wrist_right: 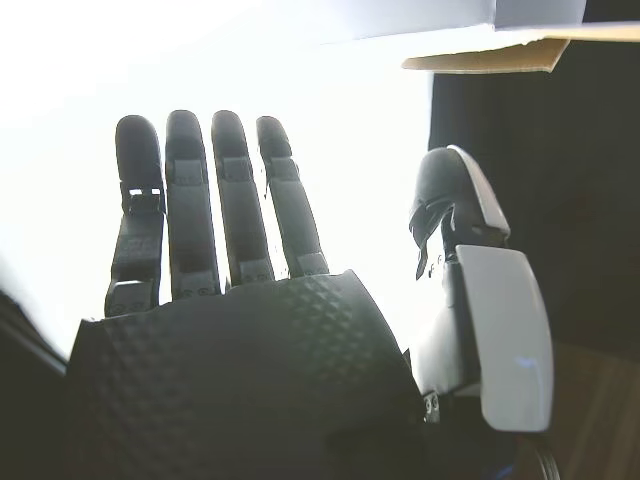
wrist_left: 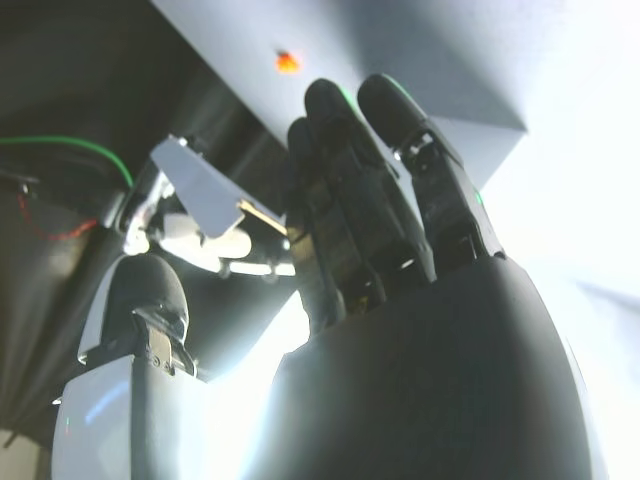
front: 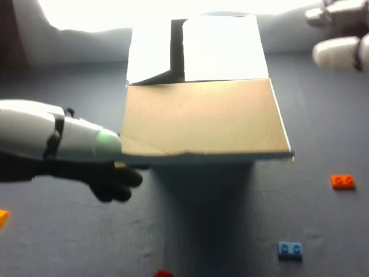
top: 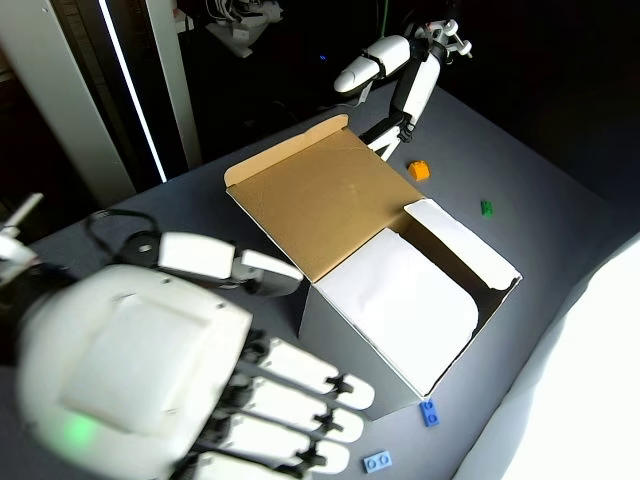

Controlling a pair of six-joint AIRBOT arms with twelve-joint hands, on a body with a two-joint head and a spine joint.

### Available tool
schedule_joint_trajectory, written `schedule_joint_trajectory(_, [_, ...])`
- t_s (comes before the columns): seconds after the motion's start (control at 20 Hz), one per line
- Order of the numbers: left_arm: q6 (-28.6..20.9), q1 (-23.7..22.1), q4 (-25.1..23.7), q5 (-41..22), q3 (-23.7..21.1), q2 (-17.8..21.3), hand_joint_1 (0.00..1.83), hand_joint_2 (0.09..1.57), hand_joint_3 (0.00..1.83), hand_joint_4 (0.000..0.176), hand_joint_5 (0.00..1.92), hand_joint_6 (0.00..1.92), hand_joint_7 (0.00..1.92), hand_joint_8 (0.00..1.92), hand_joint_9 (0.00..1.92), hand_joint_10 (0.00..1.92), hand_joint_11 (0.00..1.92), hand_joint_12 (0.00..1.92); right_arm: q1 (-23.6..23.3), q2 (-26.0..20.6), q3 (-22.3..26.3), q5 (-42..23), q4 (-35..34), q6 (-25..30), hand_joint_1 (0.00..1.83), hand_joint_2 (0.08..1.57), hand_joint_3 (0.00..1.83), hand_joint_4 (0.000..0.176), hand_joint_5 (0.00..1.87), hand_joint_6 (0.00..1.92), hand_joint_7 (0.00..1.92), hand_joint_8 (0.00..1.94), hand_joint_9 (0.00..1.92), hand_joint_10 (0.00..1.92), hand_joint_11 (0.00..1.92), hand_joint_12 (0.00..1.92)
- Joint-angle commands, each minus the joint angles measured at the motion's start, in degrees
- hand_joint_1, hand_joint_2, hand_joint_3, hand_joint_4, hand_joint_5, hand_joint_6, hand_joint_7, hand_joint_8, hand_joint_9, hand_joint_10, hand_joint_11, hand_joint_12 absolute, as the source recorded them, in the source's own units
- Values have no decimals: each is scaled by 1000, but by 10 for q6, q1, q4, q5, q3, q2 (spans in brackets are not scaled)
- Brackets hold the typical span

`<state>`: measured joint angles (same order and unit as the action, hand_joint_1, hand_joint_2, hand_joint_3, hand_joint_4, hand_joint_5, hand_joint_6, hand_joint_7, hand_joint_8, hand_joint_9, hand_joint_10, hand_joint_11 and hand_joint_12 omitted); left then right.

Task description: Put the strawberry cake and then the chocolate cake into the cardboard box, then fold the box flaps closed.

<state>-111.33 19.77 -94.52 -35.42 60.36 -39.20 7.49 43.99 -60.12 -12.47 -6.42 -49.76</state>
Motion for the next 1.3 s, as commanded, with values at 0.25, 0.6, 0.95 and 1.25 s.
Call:
schedule_joint_trajectory(0.25, [-16,-47,42,8,20,-3,579,1090,0,11,616,5,705,2,768,4,242,1216,45,-91,59,-133,-32,5,2,1238,9,0,289,11,314,1,337,27,0,1126])
schedule_joint_trajectory(0.6, [-16,-76,65,43,46,-11,575,1103,4,4,609,2,703,1,764,3,231,1201,67,-100,66,-168,-32,22,0,1241,4,0,318,20,308,9,323,19,0,1086])
schedule_joint_trajectory(0.95, [-2,-113,72,67,55,-29,545,1117,5,6,588,2,690,2,754,2,207,1276,70,-100,66,-167,-32,26,0,1249,3,0,358,24,329,6,343,25,0,1103])
schedule_joint_trajectory(1.25, [69,-159,72,52,92,-81,533,1115,0,10,606,4,707,3,780,9,257,1213,71,-100,67,-166,-32,28,0,1245,0,0,342,6,295,2,332,18,0,1094])
